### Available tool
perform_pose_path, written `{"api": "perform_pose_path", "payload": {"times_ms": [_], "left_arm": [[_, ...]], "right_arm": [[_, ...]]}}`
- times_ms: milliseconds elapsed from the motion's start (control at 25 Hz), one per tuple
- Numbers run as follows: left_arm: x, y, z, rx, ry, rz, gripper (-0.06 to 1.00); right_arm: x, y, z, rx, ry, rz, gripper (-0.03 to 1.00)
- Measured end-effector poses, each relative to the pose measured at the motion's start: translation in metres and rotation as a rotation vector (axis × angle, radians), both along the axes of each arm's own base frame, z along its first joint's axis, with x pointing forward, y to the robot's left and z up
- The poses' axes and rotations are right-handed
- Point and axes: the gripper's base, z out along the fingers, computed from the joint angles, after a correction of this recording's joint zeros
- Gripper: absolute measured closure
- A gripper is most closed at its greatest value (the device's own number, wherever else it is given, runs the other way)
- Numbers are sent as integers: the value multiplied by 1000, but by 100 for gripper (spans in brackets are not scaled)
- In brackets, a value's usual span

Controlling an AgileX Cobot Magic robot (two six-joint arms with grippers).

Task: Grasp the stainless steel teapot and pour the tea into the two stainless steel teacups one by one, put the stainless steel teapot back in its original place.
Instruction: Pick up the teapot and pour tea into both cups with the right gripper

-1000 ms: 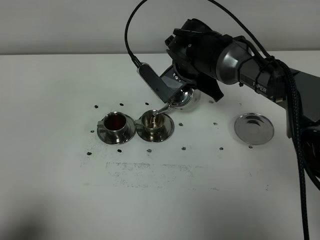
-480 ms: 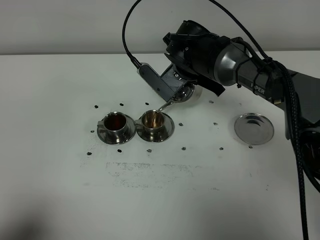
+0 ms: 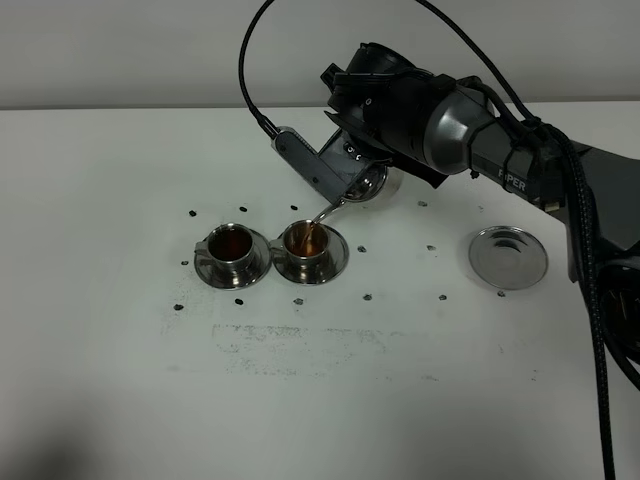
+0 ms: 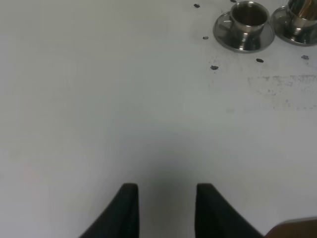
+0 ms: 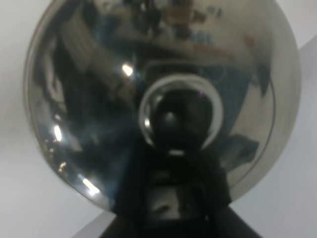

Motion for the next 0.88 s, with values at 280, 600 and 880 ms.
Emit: {"api": "perform_pose_path", "payload": {"times_ms": [280, 600, 880], "left_arm": [[0, 0, 0, 0, 0, 0, 66], [0, 0, 0, 0, 0, 0, 66], [0, 0, 0, 0, 0, 0, 66]], "right_arm": [[0, 2, 1, -18, -10, 11, 76], [0, 2, 2, -34, -19, 19, 76], [0, 3, 2, -43, -24, 23, 76]]}}
